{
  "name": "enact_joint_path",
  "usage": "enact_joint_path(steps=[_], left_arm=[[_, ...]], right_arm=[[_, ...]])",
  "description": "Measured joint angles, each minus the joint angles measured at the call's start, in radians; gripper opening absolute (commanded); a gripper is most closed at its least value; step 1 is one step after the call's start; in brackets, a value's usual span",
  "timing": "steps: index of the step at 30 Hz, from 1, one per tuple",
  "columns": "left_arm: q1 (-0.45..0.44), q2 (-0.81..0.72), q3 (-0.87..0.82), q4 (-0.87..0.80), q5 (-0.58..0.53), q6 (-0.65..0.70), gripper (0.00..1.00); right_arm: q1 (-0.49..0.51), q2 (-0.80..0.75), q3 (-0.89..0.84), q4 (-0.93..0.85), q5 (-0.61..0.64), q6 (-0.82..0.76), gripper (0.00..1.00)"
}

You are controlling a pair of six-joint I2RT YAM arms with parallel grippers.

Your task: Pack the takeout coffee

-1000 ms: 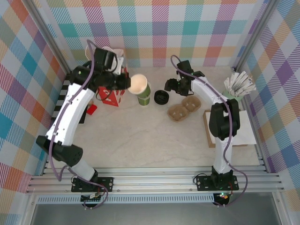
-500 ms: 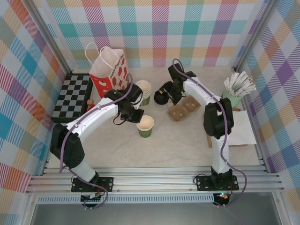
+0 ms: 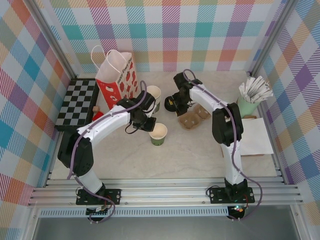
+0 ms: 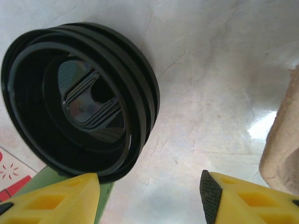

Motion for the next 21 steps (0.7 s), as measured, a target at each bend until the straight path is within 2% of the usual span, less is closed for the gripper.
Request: enact_joint_path(steps=[10,17,21], left_arm=[[0.0,0.02,0.0,0.047,0.019,-0.001,0.19],[0.0,0.029,0.0,0.062,0.038,-0.007,0.3],[0.0,0.029,0.0,0.063,0.037,-0.004,0.31]], right_arm=[[0.0,0.067,0.029,0.02,-0.004,0.064,0.58],[0.0,0.071,0.042,0.023,-0.003,0.076,0.46],[0.0,0.071,0.045,0.023,-0.002,0.078,0.41]])
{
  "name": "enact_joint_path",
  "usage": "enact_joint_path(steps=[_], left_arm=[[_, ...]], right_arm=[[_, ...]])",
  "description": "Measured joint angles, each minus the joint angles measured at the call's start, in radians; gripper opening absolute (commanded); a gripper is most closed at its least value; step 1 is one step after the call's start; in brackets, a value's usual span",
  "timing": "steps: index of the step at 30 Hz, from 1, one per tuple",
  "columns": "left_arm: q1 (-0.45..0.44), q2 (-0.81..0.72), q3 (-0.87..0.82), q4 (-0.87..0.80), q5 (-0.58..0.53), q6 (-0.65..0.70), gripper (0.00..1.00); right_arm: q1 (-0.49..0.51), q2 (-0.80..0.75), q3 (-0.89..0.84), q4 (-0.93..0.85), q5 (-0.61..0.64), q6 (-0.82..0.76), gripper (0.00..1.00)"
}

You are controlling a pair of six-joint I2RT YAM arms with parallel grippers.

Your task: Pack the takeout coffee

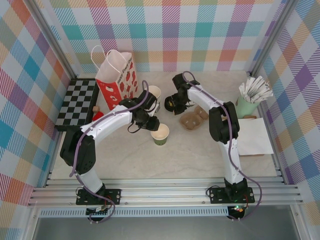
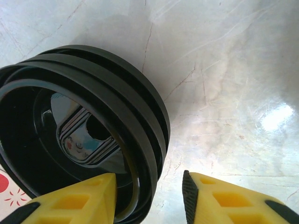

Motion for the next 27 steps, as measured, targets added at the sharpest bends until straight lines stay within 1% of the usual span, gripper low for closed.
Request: enact_joint_path(steps=[6,11,13,17,21,27], left_arm=[[0.003,-0.006,0.0,0.002,0.0,0.0,0.34],[0.012,-0.032,-0.004,0.016,0.003,0.0,0.35],[0.018,-0.047,-0.004,0.021,0.01,0.0,0.37],[0.036,-0.074,-0.012,0.027,0.026,-0.001,0.39],[0.058,-0.095,-0.025,0.05,0.038,-0.013,0.52],[0.071,-0.161,-0.054,0.098,0.033,-0.057,0.73]], right_arm=[[0.0,0.0,0.0,0.0,0.003,0.002,0.3],[0.0,0.0,0.0,0.0,0.006,0.003,0.24],[0.0,0.0,0.0,0.0,0.008,0.001,0.2],[0.0,0.0,0.0,0.001,0.026,-0.008,0.16],[0.001,-0.017,-0.018,0.006,0.048,-0.016,0.09],[0.004,-0.095,-0.062,0.015,0.095,-0.042,0.02]])
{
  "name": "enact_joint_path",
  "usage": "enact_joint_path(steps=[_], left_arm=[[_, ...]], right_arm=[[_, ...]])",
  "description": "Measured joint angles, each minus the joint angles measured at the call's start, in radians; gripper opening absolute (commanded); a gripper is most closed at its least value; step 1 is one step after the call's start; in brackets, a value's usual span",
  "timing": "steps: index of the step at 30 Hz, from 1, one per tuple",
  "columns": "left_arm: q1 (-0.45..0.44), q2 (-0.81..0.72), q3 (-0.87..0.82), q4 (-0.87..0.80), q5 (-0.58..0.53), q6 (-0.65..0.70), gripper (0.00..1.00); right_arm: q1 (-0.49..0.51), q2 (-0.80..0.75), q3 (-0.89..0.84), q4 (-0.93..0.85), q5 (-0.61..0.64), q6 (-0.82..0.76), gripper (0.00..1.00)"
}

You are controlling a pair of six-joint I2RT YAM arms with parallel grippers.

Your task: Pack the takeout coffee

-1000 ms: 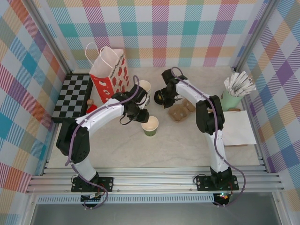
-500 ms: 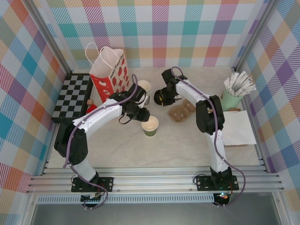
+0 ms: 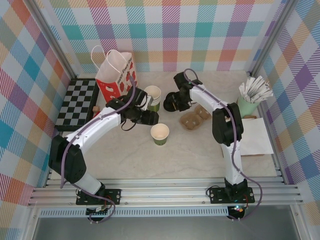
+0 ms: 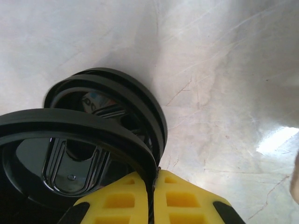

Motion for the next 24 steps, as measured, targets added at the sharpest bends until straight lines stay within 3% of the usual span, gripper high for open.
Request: enact_joint_path(steps=[5,9,16,24], left_arm=[[0.018,-0.035,-0.004,0.04,-0.01,-0.042,0.8],[0.044,-0.038,-0.008,0.068,0.003,-0.092,0.83],[0.062,-0.034,0.034,0.081,0.073,-0.123,0.76],[0.049,0.116,0.263,0.047,0.191,-0.053,0.74]], right_arm=[[0.006,-0.071,-0.061,0.044,0.06,-0.063,0.0],[0.014,-0.168,-0.211,0.158,0.105,-0.203,0.0],[0.018,-0.469,-0.591,0.465,0.113,-0.669,0.0],[0.034,-0.54,-0.655,0.585,0.011,-1.128,0.0]])
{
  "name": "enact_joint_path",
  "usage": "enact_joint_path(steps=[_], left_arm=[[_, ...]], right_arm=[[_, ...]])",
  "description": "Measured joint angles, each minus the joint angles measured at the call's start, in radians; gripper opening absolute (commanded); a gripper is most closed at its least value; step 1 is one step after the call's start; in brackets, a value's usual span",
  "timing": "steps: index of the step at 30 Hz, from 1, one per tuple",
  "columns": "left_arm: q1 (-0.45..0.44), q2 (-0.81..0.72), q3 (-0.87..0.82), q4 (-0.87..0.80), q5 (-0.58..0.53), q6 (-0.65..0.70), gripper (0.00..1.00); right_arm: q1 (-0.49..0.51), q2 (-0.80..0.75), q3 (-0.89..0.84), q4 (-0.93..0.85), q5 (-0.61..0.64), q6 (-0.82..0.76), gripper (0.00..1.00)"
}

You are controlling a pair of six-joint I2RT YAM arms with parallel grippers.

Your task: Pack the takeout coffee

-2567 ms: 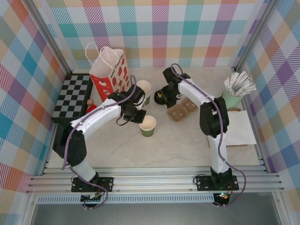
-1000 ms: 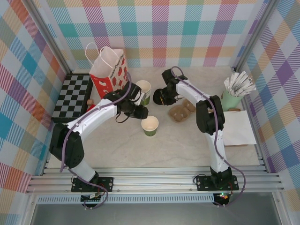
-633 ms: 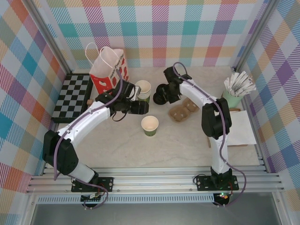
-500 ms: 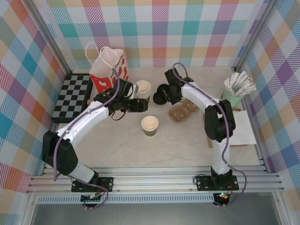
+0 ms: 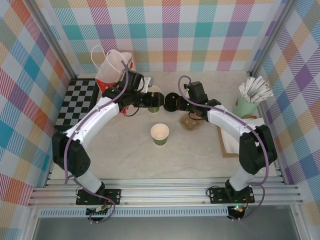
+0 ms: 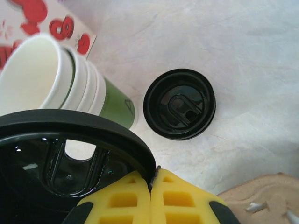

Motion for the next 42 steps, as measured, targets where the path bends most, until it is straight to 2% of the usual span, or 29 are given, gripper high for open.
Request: enact_joint_path(steps=[5,10,12,17,30,31,32,33,35,37,38,39,42], left_arm=[[-0.013,0.092,0.128,-0.103,-0.052,0.079,0.73],[-0.045,0.192,0.247,-0.192,-0.111,0.146,0.73],[-0.059,0.23,0.282,-0.216,-0.125,0.162,0.7],[-0.075,0.298,0.332,-0.244,-0.193,0.185,0.48],[-0.109,0.333,0.382,-0.281,-0.34,0.221,0.09],[-0.109,0.336,0.382,-0.284,-0.347,0.221,0.06],[-0.109,0.337,0.382,-0.285,-0.35,0.22,0.03],[-0.11,0.338,0.382,-0.285,-0.352,0.22,0.0],[-0.111,0.338,0.383,-0.284,-0.358,0.213,0.0],[-0.111,0.338,0.383,-0.28,-0.36,0.196,0.0],[-0.111,0.338,0.383,-0.278,-0.36,0.186,0.0],[-0.111,0.337,0.383,-0.274,-0.365,0.166,0.0],[-0.108,0.316,0.356,-0.214,-0.373,0.076,0.0]], right_arm=[[0.011,0.0,0.001,-0.005,0.0,-0.149,0.0],[0.026,0.017,0.039,-0.028,0.004,-0.21,0.0],[0.033,0.023,0.047,-0.028,0.004,-0.219,0.0],[0.042,0.027,0.05,-0.03,0.002,-0.227,0.0],[0.056,0.059,0.107,-0.096,0.013,-0.204,0.0],[0.057,0.059,0.109,-0.104,0.013,-0.2,0.04],[0.057,0.058,0.11,-0.108,0.01,-0.195,0.14],[0.056,0.058,0.11,-0.109,0.006,-0.185,0.3],[0.056,0.05,0.11,-0.11,0.001,-0.159,0.72],[0.057,0.023,0.106,-0.106,-0.004,-0.125,0.89],[0.058,0.002,0.099,-0.1,-0.003,-0.103,0.96],[0.058,-0.032,0.084,-0.095,0.015,-0.063,0.99],[0.053,-0.135,0.022,-0.079,0.045,0.111,0.97]])
